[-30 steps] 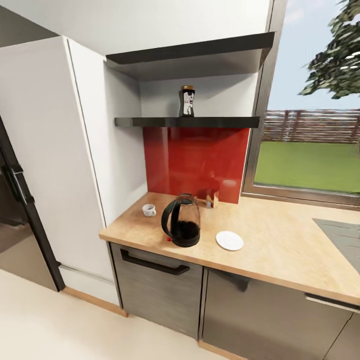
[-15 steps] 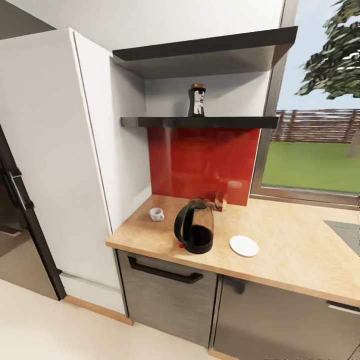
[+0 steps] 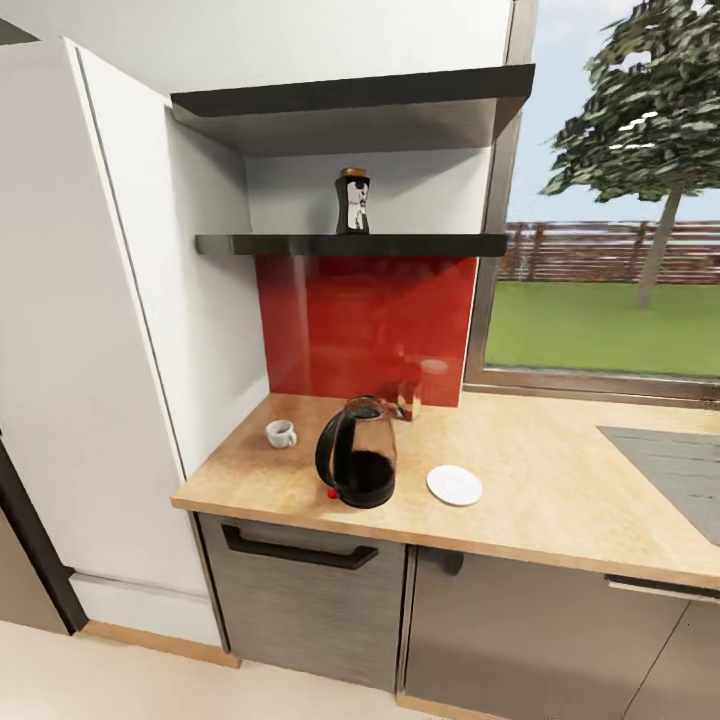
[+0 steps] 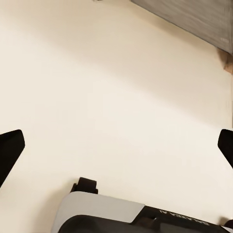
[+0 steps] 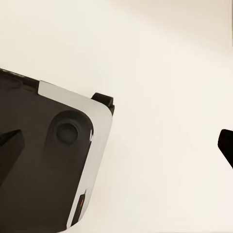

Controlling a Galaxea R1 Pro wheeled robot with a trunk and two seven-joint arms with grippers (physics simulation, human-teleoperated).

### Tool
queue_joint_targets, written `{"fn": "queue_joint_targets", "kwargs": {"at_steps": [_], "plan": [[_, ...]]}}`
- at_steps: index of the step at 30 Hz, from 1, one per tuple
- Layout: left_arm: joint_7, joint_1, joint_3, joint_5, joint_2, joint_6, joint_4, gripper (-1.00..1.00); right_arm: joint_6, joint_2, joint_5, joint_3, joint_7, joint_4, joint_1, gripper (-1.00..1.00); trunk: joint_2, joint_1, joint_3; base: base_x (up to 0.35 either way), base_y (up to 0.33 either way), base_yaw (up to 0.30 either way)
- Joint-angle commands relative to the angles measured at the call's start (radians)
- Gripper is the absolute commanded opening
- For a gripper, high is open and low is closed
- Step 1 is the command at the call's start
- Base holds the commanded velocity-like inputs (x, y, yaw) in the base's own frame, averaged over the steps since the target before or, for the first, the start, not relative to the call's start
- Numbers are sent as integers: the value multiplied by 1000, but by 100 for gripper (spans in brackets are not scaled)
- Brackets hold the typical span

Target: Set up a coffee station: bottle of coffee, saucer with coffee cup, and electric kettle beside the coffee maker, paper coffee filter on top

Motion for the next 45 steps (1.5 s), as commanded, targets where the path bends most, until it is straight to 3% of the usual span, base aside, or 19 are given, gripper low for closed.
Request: {"fn": "queue_joint_targets", "kwargs": {"at_steps": [1,7,27,45], "plan": [[-6,0,4,8,-1,0,-1,100,-3,0,10,-8,3,0,-1,100,-1,0,-1,1,1,-250],[-6,0,5,8,-1,0,-1,100,-3,0,10,-8,2,0,-1,100,-1,0,1,0,88,-199],[-6,0,5,8,1,0,0,100,-4,0,10,-8,2,0,-1,100,-1,0,2,-29,288,-59],[-6,0,5,8,0,-3,-1,100,-6,0,12,-7,3,0,-1,100,-1,0,10,-56,24,-220]]}}
